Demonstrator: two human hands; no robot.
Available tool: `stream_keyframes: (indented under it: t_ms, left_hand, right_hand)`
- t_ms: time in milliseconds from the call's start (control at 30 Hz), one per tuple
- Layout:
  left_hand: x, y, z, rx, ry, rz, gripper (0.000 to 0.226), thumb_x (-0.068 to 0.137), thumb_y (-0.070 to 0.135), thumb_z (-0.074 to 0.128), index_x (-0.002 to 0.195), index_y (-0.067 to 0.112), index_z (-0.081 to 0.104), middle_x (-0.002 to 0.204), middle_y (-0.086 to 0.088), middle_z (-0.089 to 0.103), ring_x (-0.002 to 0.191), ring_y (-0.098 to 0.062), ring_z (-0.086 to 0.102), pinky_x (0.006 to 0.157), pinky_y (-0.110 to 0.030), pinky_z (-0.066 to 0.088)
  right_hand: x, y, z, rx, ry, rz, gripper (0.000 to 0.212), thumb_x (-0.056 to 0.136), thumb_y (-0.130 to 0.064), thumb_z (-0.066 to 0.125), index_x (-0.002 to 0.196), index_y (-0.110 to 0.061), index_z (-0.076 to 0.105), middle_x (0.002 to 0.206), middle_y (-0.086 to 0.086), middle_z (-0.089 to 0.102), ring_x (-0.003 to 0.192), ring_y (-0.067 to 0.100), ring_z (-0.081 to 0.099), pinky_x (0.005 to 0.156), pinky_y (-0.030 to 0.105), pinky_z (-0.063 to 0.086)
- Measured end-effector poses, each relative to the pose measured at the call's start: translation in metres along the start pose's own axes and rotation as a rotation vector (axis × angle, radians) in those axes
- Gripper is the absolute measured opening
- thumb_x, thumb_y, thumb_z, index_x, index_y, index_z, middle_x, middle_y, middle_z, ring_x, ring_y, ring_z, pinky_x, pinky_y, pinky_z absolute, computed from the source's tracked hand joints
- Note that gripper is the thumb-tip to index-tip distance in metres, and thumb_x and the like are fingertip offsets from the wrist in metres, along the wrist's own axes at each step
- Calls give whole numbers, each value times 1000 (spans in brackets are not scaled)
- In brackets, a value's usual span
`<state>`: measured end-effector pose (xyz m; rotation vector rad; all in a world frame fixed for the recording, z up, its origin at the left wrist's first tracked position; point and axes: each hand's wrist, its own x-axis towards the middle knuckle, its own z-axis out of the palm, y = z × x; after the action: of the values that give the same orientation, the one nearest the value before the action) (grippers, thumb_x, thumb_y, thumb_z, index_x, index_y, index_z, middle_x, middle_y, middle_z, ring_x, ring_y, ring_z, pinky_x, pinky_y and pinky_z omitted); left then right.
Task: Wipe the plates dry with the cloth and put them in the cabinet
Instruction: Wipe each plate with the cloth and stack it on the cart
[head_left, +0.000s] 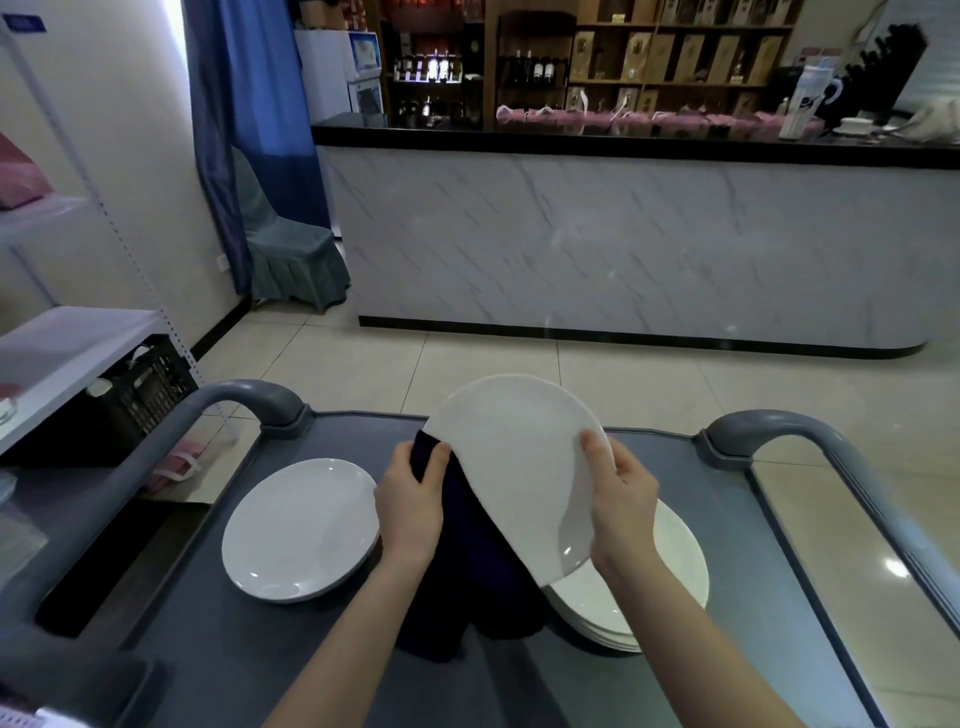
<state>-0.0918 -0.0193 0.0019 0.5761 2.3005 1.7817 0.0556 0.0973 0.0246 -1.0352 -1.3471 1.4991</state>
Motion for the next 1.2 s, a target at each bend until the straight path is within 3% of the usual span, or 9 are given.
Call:
stream_keyframes:
  t_ms: [100, 200, 433, 600, 700, 767, 967, 1067, 1200]
  left_hand:
    - [0, 0, -1, -42, -25, -21, 16, 92, 36, 64, 84, 25, 57, 80, 9, 65, 73, 1, 59, 59, -13, 43]
    - [8, 4, -8, -74, -93, 46, 12, 89, 33, 69, 84, 26, 61, 78, 11, 67, 71, 4, 60, 59, -8, 42]
    - [25, 31, -8, 96, -453, 313, 16, 83, 30, 77, 75, 32, 63, 71, 19, 64, 67, 4, 56, 62, -10, 40]
    - [28, 27, -11, 8, -299, 216, 10, 87, 35, 71, 84, 28, 65, 75, 15, 66, 70, 1, 58, 64, -15, 43]
    - [16, 16, -5, -85, -147, 74, 6, 93, 36, 64, 90, 31, 62, 82, 16, 68, 81, -1, 62, 67, -16, 46]
    - [10, 11, -1, -133, -90, 12, 6, 94, 34, 62, 89, 33, 61, 83, 17, 68, 83, 0, 62, 63, -9, 44]
    - [17, 12, -12, -133, -222, 167, 6, 90, 29, 69, 87, 33, 66, 83, 18, 70, 78, 0, 64, 68, -14, 47]
    - [19, 23, -8, 3, -403, 237, 10, 84, 29, 75, 80, 28, 66, 75, 13, 67, 70, -3, 59, 65, -14, 44]
    - [19, 27, -3, 43, -514, 257, 14, 82, 29, 77, 79, 21, 66, 76, 3, 67, 70, -10, 57, 67, -22, 45]
  right_hand:
    - [0, 4, -2, -18, 5, 19, 24, 97, -35, 59, 82, -20, 70, 67, -10, 62, 58, 5, 54, 59, 25, 47]
    - [9, -4, -11, -81, -93, -49, 22, 98, -34, 60, 80, -29, 73, 69, -12, 68, 59, 1, 60, 54, 17, 49]
    - [20, -26, -9, -530, -541, -224, 21, 96, -36, 64, 79, -26, 72, 69, -15, 64, 64, 0, 54, 60, 20, 41]
    - [14, -24, -10, -293, -296, -211, 35, 96, -31, 64, 64, -17, 59, 57, -13, 47, 54, 4, 41, 49, 17, 32]
    - [5, -15, -4, -13, -41, -58, 31, 96, -33, 62, 72, -14, 64, 62, -8, 54, 56, 7, 47, 53, 19, 40]
    - [-1, -11, -3, 27, -30, -9, 26, 98, -35, 57, 80, -20, 69, 67, -9, 62, 60, 6, 54, 58, 23, 46]
    - [18, -30, -28, -308, -313, -157, 8, 93, -37, 67, 86, -33, 66, 83, -8, 74, 72, 7, 63, 66, 26, 47]
    - [26, -44, -23, -495, -571, -204, 6, 89, -36, 73, 93, -37, 69, 89, -15, 74, 75, 1, 65, 65, 14, 47]
    - [25, -40, -13, -623, -635, -248, 15, 93, -37, 66, 79, -33, 70, 74, -17, 67, 71, -1, 58, 64, 18, 42]
